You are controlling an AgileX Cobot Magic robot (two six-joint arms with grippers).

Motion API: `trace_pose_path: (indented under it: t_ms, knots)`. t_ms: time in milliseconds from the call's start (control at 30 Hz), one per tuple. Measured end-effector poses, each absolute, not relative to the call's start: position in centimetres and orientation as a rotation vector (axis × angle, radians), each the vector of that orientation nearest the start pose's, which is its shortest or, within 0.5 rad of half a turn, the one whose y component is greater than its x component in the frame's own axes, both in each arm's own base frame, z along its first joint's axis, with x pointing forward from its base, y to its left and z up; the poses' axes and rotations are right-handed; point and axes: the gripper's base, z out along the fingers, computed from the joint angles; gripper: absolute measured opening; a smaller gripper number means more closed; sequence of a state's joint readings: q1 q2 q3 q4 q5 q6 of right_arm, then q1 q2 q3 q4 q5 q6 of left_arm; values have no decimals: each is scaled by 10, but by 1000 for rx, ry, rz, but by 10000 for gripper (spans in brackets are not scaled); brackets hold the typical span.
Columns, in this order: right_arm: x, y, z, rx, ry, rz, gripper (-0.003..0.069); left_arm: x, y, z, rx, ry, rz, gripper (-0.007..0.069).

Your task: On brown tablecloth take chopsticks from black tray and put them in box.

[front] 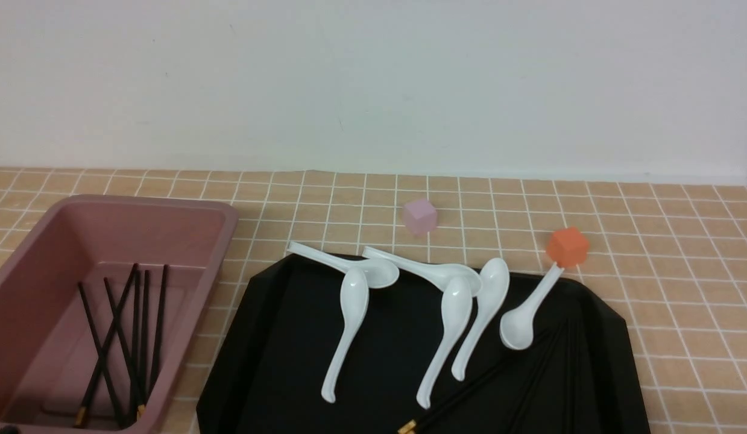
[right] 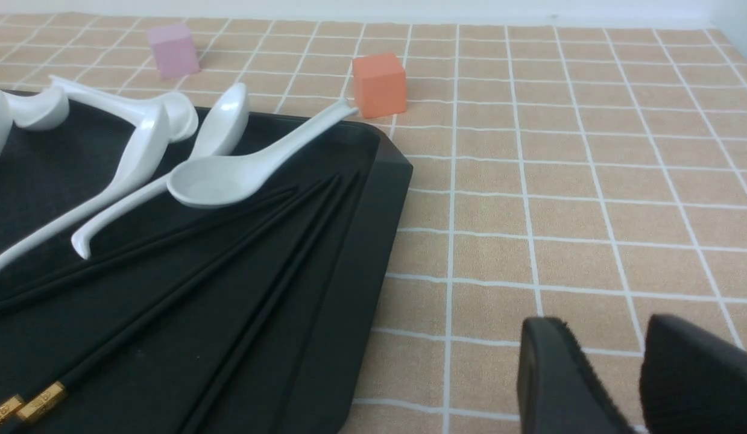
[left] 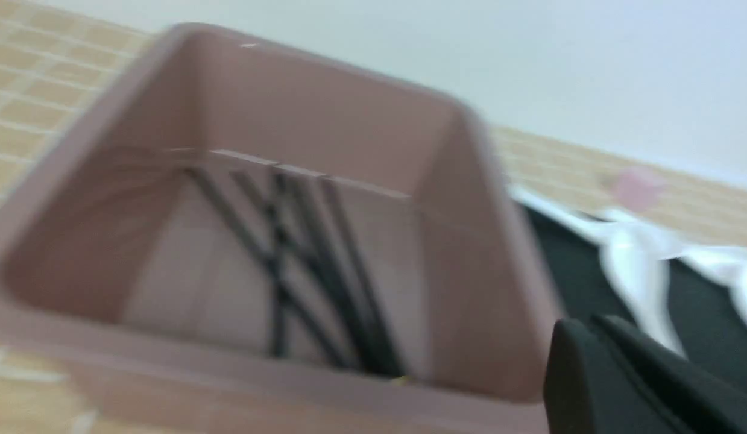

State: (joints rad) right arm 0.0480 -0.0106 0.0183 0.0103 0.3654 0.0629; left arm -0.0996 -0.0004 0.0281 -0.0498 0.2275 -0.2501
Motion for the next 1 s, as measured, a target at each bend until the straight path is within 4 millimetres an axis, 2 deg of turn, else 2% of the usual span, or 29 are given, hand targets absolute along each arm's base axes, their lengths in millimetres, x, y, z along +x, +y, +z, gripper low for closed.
trace_pose_path:
  t_ms: [233,1000]
  knots:
    - [53,3,175,20,1858,87,240,53,-4,171,-172,1867,-223,-6]
    - [53,3,175,20,1858,87,240,52,-4,170,-174,1877,-222,13]
